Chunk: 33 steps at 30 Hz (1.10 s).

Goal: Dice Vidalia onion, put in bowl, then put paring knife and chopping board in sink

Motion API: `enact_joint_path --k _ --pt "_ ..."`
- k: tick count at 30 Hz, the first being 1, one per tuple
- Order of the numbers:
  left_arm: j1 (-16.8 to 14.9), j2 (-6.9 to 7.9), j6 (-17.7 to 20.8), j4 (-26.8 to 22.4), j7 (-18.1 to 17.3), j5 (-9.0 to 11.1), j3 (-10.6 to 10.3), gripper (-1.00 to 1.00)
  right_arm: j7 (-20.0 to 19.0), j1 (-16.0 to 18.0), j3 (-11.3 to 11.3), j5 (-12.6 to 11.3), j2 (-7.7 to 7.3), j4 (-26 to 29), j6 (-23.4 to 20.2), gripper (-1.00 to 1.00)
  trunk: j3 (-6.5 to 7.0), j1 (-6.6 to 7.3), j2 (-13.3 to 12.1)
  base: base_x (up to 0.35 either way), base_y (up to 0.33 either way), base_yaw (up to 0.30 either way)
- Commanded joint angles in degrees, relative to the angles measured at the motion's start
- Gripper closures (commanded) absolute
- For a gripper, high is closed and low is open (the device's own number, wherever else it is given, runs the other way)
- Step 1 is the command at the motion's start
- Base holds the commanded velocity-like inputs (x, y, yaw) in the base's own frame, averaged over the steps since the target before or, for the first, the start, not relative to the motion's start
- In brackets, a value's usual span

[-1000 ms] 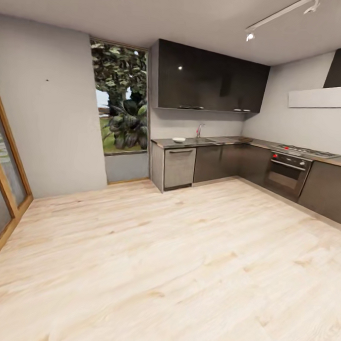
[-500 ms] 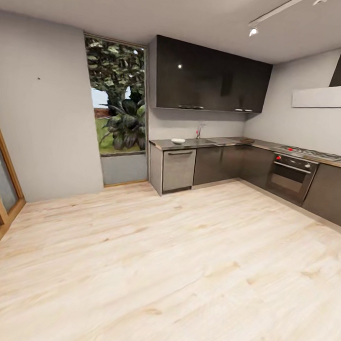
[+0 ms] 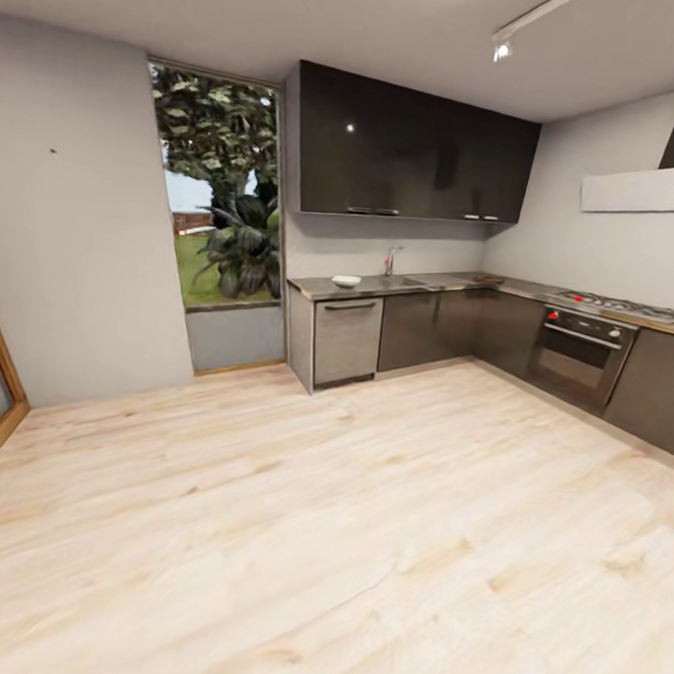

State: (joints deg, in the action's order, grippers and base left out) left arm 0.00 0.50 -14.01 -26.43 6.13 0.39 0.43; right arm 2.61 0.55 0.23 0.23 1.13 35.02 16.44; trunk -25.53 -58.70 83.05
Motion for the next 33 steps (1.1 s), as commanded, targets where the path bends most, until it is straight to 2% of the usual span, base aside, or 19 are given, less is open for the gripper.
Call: enact_joint_path --k 1,33 --pt "0.00 -0.01 -0.10 -0.04 0.11 0.04 0.01 -1.00 0.20 0.04 0.03 0.03 0.01 -0.04 0.17 -1.00 -0.05 -0.03 0.03 0.313 -0.155 0.000" --pt "0.00 -0.06 -0.10 -0.03 0.11 -0.04 0.01 -1.00 0.12 0.04 0.03 0.11 -0.16 -0.11 0.17 -1.00 -0.05 -0.03 0.03 0.312 -0.158 0.000"
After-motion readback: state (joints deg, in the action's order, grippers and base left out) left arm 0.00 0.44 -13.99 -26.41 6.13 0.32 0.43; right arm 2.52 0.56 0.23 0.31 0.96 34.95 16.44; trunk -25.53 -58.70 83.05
